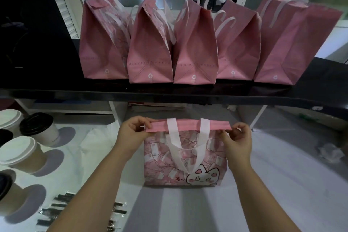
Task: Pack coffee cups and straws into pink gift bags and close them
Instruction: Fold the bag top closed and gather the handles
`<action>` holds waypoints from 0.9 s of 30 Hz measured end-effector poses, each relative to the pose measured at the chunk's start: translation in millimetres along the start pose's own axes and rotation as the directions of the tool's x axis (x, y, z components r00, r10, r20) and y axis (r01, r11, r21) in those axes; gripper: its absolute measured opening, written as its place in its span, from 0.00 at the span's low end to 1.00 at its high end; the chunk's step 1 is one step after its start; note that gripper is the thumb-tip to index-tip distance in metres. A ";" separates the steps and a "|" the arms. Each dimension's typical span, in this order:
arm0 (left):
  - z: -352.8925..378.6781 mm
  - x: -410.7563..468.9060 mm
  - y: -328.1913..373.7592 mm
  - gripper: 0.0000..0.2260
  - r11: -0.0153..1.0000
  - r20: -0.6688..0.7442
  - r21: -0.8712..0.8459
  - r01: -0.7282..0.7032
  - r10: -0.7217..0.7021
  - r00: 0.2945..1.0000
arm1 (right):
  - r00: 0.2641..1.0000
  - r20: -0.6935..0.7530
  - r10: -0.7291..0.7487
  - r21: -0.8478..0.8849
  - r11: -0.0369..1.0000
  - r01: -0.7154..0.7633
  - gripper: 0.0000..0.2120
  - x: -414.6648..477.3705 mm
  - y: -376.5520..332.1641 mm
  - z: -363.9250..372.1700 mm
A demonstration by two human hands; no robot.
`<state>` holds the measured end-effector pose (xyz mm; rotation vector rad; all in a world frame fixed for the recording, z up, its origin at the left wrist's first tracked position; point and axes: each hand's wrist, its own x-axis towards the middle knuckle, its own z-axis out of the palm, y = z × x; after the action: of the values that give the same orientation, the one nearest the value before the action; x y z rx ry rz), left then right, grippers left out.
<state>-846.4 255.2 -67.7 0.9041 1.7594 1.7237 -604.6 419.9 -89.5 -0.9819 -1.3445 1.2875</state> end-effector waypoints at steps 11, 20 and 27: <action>-16.3 -0.9 -1.8 0.14 0.978 0.082 0.187 -0.091 0.077 0.994 | 0.765 0.401 -0.504 -0.605 0.482 0.634 0.11 2.4 -7.7 -21.6; -18.7 -1.7 -4.2 0.14 0.909 0.050 0.402 -0.109 0.097 0.994 | 0.731 0.445 -0.517 -0.567 0.469 0.677 0.13 8.2 -3.9 -22.7; -16.2 -19.8 1.9 0.08 0.757 0.137 0.562 -0.334 0.313 0.940 | 0.838 0.342 -0.426 -0.534 0.645 0.546 0.13 2.6 -20.3 -23.0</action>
<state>-845.6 229.5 -66.6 1.5699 2.2600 1.3394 -580.9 424.6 -70.4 -0.8247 -2.0874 0.5143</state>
